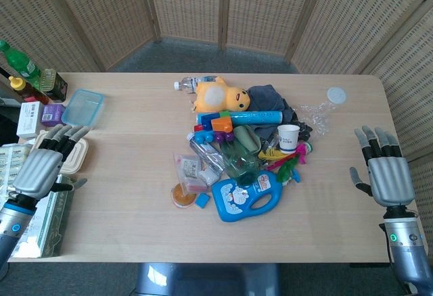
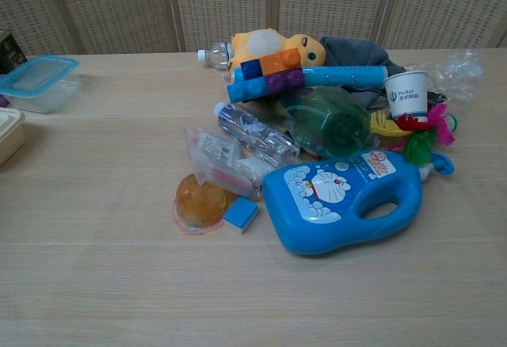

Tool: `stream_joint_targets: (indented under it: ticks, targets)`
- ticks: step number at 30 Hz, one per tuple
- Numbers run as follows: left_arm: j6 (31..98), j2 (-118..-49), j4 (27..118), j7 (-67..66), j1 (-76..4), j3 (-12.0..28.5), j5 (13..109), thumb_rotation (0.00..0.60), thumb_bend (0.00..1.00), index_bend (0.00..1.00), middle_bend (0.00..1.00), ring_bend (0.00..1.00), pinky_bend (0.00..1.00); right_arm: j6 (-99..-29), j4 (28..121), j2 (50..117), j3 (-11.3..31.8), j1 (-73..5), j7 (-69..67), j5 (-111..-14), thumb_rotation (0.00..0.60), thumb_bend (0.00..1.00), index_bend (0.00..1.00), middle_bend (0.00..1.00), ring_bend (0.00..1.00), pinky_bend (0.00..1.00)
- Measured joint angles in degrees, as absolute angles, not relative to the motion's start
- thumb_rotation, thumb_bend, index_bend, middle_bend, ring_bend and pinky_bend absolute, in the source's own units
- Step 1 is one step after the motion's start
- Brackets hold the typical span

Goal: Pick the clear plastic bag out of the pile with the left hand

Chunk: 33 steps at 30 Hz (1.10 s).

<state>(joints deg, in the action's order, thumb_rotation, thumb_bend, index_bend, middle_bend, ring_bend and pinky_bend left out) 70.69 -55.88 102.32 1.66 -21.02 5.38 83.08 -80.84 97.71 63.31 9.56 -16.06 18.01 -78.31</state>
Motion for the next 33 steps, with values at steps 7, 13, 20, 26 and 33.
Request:
stream_joint_targets:
  ticks: [7,13,20,26,33]
  targets:
    - [70.0,-55.8,102.4,1.6,-21.2,5.1,83.0,0.6,0.21,0.0,0.0,0.0,0.0,-81.0,98.0,63.0,9.6,-15.8,17.9,-78.5,0.531,0.4,0.0,0.0,0.0,0.0]
    - [72.3,-54.7,103.1,1.2,-19.9,4.9,83.4,0.6,0.21,0.0,0.0,0.0,0.0,-82.0,98.7,62.5,9.6,-15.2,17.8,-78.9,0.527,0.4,0.0,0.0,0.0,0.0]
    - [75.3,-52.9,103.7,1.7,-17.4,4.6,83.2,0.6,0.21,0.0,0.0,0.0,0.0,-82.0,98.7,62.6,9.4,-15.0,17.4,-79.3,0.528,0.4,0.0,0.0,0.0,0.0]
    - [75.6,-52.4,103.5,1.8,-16.5,4.1,83.2,0.6,0.21,0.0,0.0,0.0,0.0,-81.8,98.5,62.9,9.3,-15.0,17.2,-79.8,0.529,0.4,0.0,0.0,0.0,0.0]
    - [70.7,-54.5,101.5,-3.5,-20.0,3.7,86.0,0.6,0.21,0.0,0.0,0.0,0.0,-82.5,98.5,63.0,8.8,-14.2,16.5,-80.0,0.531,0.4,0.0,0.0,0.0,0.0]
